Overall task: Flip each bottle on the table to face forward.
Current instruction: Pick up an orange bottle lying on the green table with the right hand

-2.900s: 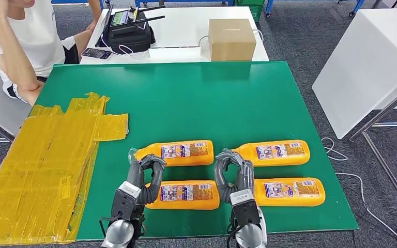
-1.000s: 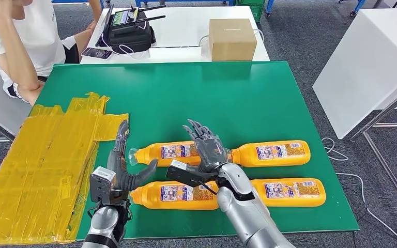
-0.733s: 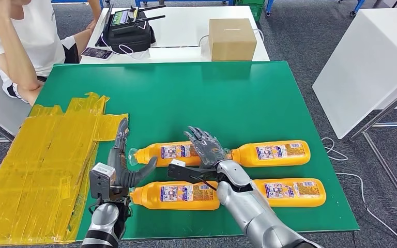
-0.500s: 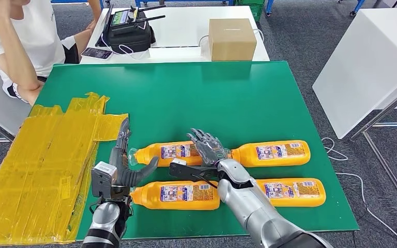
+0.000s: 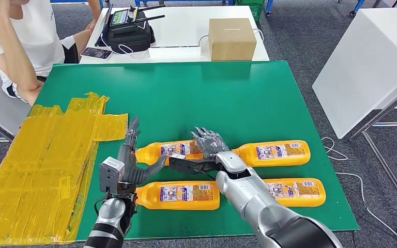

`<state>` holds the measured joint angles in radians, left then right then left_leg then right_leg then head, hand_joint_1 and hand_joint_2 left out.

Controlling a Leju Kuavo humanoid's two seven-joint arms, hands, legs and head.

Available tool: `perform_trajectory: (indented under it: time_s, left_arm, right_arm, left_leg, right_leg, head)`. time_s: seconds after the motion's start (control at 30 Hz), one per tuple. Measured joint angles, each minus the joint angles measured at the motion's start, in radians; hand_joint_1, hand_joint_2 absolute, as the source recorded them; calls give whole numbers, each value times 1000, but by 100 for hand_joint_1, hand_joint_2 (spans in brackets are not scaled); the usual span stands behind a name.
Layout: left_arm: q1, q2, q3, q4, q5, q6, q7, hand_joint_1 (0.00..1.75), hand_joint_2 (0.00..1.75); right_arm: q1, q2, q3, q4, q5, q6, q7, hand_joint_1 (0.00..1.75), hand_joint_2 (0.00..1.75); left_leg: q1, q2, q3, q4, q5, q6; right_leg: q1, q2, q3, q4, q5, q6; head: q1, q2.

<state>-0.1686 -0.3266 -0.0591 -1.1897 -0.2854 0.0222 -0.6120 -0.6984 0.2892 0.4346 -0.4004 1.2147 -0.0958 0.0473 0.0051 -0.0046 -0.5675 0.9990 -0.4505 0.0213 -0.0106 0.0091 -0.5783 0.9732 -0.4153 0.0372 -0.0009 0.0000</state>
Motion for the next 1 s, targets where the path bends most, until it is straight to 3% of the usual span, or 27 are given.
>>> perform_trajectory:
  time_s: [0.1,0.2,0.73,0.83,1.0]
  left_arm:
    - [-8,0,-5,16,4,-2,-3,0,175]
    - [-11,0,-10,28,7,-2,-7,0,175]
    - [-16,0,-14,48,10,-1,-11,0,175]
    - [-17,0,-14,48,10,-1,-12,0,175]
    - [-17,0,-14,48,13,2,-12,0,175]
  right_arm:
    - [-3,6,21,14,40,19,4,137,175]
    - [-6,10,36,23,57,21,5,150,175]
    - [-18,11,46,42,54,14,-14,159,175]
    - [-19,11,46,45,53,13,-16,167,175]
    - [-17,11,40,46,34,-42,-8,175,175]
  left_leg:
    - [0,0,0,0,0,0]
    - [0,0,0,0,0,0]
    - [0,0,0,0,0,0]
    - [0,0,0,0,0,0]
    - [0,0,0,0,0,0]
  right_leg:
    - [0,0,0,0,0,0]
    - [0,0,0,0,0,0]
    - [0,0,0,0,0,0]
    - [0,0,0,0,0,0]
    - [0,0,0,0,0,0]
  head:
    - [0,0]
    - [0,0]
    - [0,0]
    - [0,0]
    - [0,0]
